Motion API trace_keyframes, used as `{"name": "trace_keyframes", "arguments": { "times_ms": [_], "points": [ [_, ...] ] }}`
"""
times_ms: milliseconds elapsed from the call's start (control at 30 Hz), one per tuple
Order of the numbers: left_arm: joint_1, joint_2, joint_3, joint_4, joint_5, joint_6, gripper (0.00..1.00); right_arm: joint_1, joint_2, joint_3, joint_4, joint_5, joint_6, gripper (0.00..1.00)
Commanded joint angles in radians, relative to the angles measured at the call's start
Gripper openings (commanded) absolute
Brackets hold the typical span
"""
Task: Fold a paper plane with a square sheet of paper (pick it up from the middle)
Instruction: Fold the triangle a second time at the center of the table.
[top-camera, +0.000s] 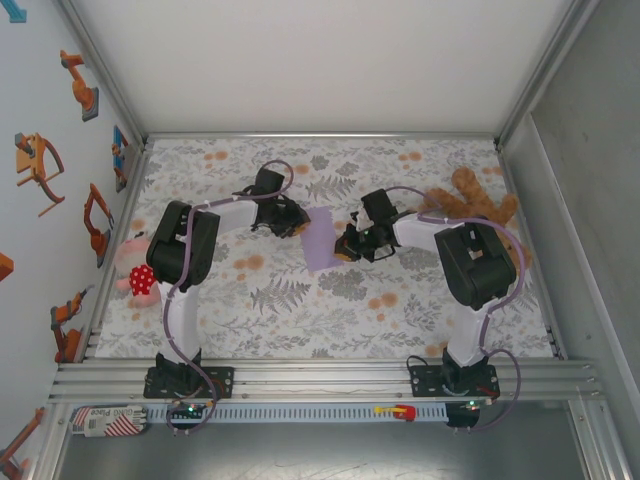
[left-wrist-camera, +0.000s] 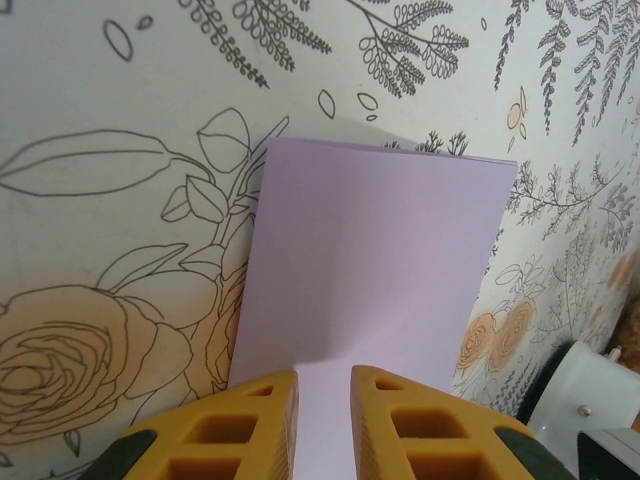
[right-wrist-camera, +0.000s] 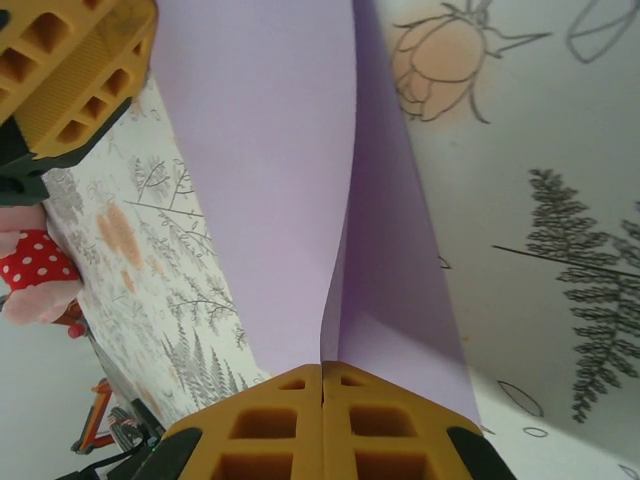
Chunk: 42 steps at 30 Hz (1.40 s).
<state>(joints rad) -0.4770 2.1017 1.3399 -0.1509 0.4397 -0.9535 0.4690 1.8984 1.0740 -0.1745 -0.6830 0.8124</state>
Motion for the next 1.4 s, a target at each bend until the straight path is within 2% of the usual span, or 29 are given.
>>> {"name": "trace_keyframes", "arguments": {
  "times_ms": [0, 333, 833, 1367],
  "points": [
    [-0.001, 0.032, 0.001, -0.055, -0.016, 0.017, 0.23, 0.011, 0.013, 0.056, 0.017, -0.041, -0.010, 0.00],
    [-0.002, 0.033, -0.005, -0.061, -0.024, 0.025, 0.22, 0.048, 0.108, 0.160, 0.034, -0.040, 0.004, 0.00],
    [-0.001, 0.037, -0.011, -0.067, -0.025, 0.026, 0.18, 0.062, 0.170, 0.175, 0.138, 0.031, 0.079, 0.00],
    [-0.002, 0.040, -0.013, -0.067, -0.019, 0.025, 0.18, 0.072, 0.192, 0.197, 0.128, 0.014, 0.056, 0.00]
  ]
}}
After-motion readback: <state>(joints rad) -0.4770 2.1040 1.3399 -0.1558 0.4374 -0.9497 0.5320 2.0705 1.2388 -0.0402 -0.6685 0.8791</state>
